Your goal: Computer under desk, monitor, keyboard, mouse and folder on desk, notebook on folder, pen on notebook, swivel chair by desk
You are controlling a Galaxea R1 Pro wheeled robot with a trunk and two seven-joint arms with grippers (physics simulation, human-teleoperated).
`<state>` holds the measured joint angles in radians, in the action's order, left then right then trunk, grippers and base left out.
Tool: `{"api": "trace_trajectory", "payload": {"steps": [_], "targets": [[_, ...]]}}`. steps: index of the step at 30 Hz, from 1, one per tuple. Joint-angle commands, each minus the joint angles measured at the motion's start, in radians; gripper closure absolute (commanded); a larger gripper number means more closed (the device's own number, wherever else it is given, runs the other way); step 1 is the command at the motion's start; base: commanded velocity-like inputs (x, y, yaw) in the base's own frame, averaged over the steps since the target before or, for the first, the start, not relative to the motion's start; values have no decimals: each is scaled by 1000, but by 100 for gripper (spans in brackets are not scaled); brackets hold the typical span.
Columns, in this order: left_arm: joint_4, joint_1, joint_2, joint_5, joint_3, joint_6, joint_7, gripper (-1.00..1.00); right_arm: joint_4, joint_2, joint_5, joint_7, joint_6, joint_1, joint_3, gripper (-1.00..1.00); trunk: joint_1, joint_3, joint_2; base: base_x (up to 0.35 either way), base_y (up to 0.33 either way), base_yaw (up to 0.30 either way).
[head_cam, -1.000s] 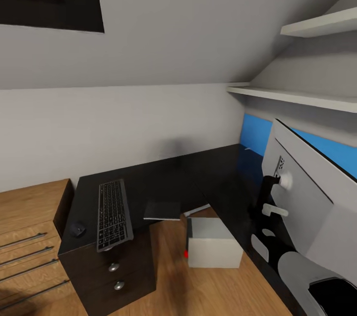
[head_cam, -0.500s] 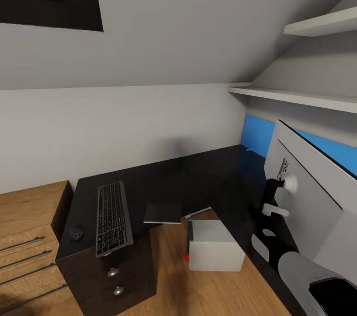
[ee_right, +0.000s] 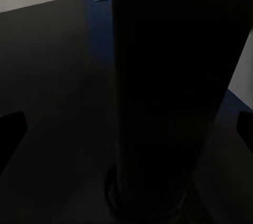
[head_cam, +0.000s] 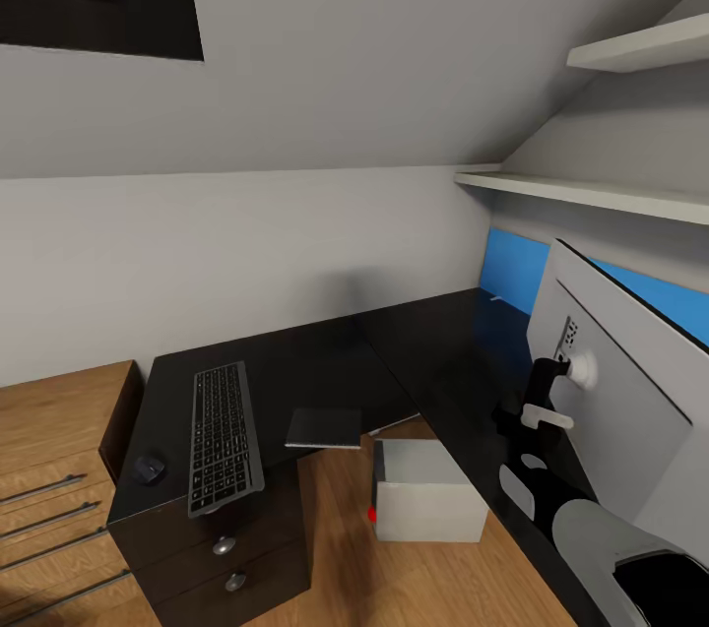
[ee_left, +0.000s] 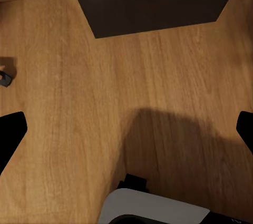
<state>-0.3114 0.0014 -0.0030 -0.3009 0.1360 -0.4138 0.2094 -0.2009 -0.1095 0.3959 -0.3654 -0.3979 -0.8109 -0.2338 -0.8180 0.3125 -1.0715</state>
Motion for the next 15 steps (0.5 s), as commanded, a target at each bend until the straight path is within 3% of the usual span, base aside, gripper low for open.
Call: {"api": "trace_trajectory", "payload": {"steps": [1,15], "targets": [[-2,0,1,-7,8,-2,7,-100,0,-1,8,-4,-2,-1,-9,-100,0,1,-1,0,0,0],[-2,0,1,-7,7,-2,7,-100,0,-14,9,-4,2,-1,-8,-100,0,1,-1,0,0,0]]}}
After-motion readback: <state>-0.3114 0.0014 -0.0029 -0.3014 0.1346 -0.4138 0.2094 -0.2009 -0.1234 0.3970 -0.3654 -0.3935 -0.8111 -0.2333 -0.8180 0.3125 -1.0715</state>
